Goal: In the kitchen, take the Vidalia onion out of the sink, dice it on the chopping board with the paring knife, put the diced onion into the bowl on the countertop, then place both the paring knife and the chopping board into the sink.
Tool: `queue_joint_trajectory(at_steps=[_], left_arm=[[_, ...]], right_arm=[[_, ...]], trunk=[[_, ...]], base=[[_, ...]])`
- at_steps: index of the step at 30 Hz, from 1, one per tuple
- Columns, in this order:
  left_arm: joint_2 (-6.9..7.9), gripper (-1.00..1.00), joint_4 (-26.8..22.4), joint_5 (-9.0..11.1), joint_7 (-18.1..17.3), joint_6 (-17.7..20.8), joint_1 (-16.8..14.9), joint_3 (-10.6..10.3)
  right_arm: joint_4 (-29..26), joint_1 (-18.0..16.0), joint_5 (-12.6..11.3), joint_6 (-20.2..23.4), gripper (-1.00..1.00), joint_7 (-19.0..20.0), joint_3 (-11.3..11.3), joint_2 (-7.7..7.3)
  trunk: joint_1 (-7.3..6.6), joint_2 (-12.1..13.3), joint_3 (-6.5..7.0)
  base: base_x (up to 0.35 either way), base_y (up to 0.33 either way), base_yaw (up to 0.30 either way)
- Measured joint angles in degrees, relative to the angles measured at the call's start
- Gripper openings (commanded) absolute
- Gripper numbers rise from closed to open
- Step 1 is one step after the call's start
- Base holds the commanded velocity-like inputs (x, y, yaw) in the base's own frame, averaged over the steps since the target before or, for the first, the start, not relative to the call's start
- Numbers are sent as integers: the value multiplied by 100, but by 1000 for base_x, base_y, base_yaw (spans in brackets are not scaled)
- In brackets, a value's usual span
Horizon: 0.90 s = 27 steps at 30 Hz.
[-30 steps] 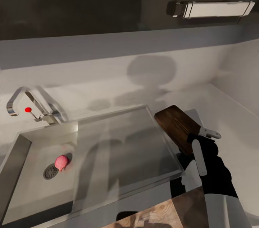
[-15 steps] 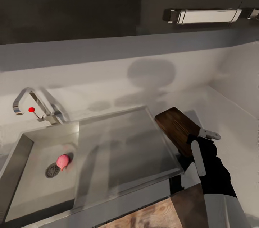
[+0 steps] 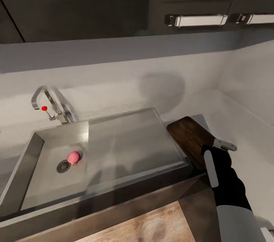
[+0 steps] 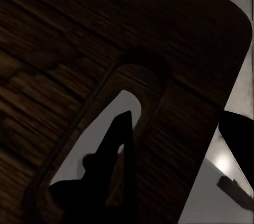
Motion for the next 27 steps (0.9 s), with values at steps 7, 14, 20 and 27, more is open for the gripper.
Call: queue_joint_trajectory(at_steps=[7, 14, 20, 27], left_arm=[[0, 100, 5, 0, 0, 0, 0, 0], [0, 100, 6, 0, 1, 0, 0, 0], [0, 100, 6, 0, 0, 0, 0, 0], [0, 100, 6, 0, 1, 0, 0, 0]], right_arm=[[-2, -1, 32, 191, -100, 6, -55, 6], [3, 0, -38, 216, -100, -239, 64, 5], [6, 2, -114, 219, -100, -503, 215, 2], [12, 2, -394, 92, -100, 8, 238, 10]], trunk=[[0, 0, 64], [0, 1, 126], [0, 2, 180], [-1, 0, 243]], base=[[-5, 0, 0], [0, 0, 0], [0, 0, 0], [0, 0, 0]])
